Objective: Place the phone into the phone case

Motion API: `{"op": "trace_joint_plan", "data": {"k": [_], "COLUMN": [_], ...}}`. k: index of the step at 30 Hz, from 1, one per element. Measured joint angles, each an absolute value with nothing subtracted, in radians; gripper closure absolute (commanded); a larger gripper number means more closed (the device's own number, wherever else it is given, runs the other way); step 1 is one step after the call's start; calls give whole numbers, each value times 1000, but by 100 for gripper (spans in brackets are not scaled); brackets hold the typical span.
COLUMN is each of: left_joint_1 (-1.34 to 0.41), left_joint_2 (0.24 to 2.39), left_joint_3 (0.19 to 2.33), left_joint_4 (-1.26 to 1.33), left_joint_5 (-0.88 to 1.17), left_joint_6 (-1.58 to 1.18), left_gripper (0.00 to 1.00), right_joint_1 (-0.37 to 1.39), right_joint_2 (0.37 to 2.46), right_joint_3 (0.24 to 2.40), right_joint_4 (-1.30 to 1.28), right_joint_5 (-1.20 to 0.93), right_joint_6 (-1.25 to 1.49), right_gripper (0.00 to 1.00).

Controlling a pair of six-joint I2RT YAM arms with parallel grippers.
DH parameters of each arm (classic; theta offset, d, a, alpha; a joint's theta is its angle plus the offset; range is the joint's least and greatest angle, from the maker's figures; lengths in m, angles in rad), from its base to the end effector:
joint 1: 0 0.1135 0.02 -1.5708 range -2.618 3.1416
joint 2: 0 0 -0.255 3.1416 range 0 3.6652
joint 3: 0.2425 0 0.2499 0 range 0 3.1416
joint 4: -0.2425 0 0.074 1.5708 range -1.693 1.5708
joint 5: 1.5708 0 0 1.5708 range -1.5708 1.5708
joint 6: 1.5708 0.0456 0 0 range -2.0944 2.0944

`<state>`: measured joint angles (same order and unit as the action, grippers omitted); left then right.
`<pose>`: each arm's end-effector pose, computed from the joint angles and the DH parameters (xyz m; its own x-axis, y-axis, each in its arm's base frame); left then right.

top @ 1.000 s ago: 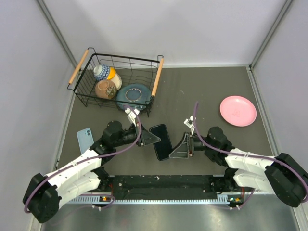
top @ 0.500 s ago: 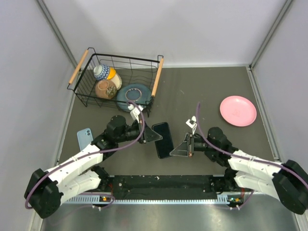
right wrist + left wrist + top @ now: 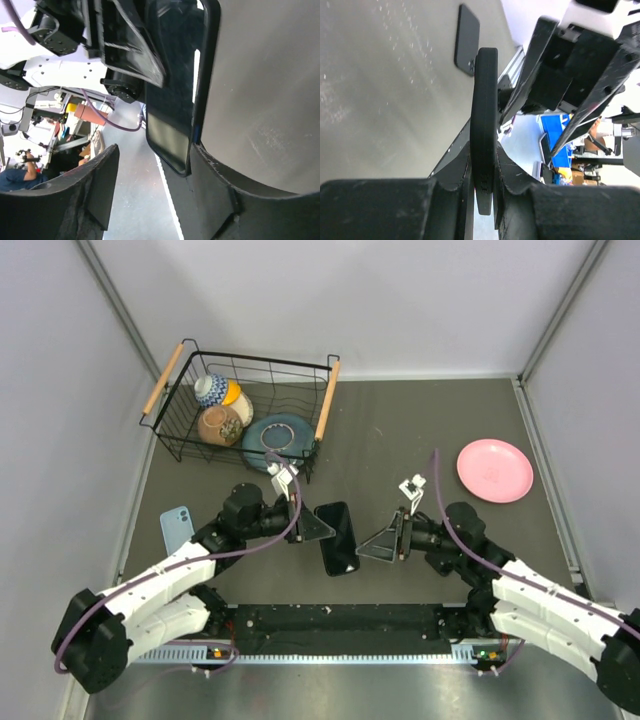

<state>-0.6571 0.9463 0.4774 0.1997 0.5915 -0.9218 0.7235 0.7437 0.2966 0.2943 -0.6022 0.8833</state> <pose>0.1604 -0.1559 0.2345 -0.8703 -0.1639 -0.4645 0.3959 0.3282 -0.8576 0.1233 0.1434 0.2184 -0.8183 0.1270 -0.5606 -0.5243 0.2346 0.8186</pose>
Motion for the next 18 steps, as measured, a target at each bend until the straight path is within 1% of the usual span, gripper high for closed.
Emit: {"op": "trace_joint_plan", "data": {"k": [3, 9, 11, 12, 13, 15, 17, 18], "left_joint_1": [-657, -657, -657, -657, -657, -657, -657, -656], "left_joint_2": [941, 905, 900, 900, 900, 901, 902, 902], "left_joint_3": [454, 450, 450, 450, 450, 450, 450, 450], "left_joint_4": [160, 150, 157, 160, 163, 171, 180, 190], "left_joint_5": [611, 651, 666, 669, 673, 679, 688, 692], "left_joint_6": [-922, -921, -921, -921, -921, -922, -925, -929], "left_gripper": [100, 100, 100, 100, 100, 100, 100, 100], "right_joint_1": [724, 724, 724, 724, 724, 724, 724, 722], "right_joint_2": [754, 904, 948, 965, 984, 1020, 1048, 1064], "right_joint_3": [299, 316, 314, 314, 313, 309, 301, 294], "right_joint_4": [316, 400, 455, 483, 520, 600, 663, 697], "right_joint_5": [-602, -634, -650, -657, -665, -685, -696, -697], "right_joint_6": [881, 884, 899, 905, 916, 946, 964, 981], "right_gripper": [36, 35, 44, 58, 64, 76, 81, 91]}}
